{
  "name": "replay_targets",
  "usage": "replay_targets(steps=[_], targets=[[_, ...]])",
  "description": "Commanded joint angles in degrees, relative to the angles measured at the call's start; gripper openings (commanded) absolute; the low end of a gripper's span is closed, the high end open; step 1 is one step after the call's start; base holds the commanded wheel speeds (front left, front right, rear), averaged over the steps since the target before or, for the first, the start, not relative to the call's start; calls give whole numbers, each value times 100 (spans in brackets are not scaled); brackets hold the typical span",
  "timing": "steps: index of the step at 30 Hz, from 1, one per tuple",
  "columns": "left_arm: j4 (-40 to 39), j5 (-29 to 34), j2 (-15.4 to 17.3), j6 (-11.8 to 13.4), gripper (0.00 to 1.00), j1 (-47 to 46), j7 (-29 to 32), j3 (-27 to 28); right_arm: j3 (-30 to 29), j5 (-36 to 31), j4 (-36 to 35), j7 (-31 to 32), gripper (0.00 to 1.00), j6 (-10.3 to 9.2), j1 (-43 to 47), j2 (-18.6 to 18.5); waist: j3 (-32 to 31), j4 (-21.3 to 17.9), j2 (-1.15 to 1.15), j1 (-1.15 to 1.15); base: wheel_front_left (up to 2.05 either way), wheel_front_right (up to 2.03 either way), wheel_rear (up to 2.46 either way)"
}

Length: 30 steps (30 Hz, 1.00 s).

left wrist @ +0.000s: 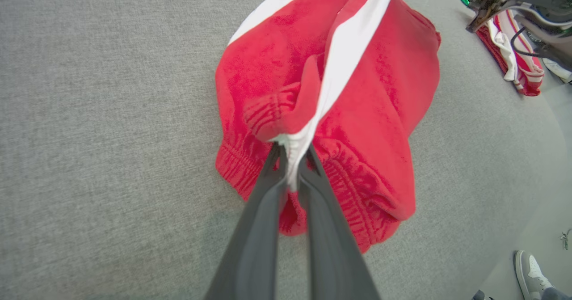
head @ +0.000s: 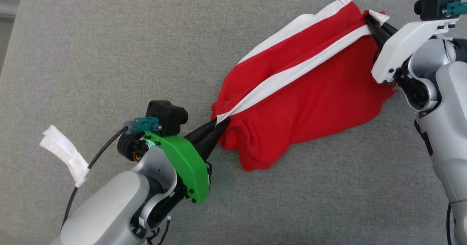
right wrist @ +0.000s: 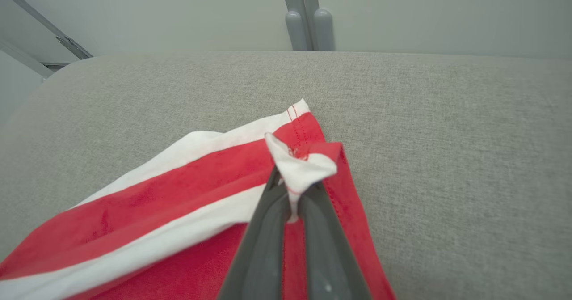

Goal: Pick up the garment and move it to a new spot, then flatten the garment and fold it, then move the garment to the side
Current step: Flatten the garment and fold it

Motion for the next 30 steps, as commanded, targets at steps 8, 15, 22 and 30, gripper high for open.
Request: replay_targets(steps=[8, 15, 22, 30], targets=[[502, -174, -239, -216, 6, -378, -48, 70, 194, -104, 474, -180, 0, 0, -540, 51, 391, 255, 0, 0, 0, 0, 0], [664, -139, -313, -219, 20, -511, -141, 109, 278, -98, 690, -318, 0, 0, -814, 69, 470, 285, 0, 0, 0, 0, 0], [749, -64, -381, -73, 95, -619, -323, 248, 268, -171, 777, -632, 88, 0, -1000, 82, 528, 302, 0, 0, 0, 0, 0], [925, -3, -532, 225, 100, -535, -741, 453, 195, -311, 987, -1157, 100, 0, -1134, 138, 588, 296, 0, 0, 0, 0, 0]])
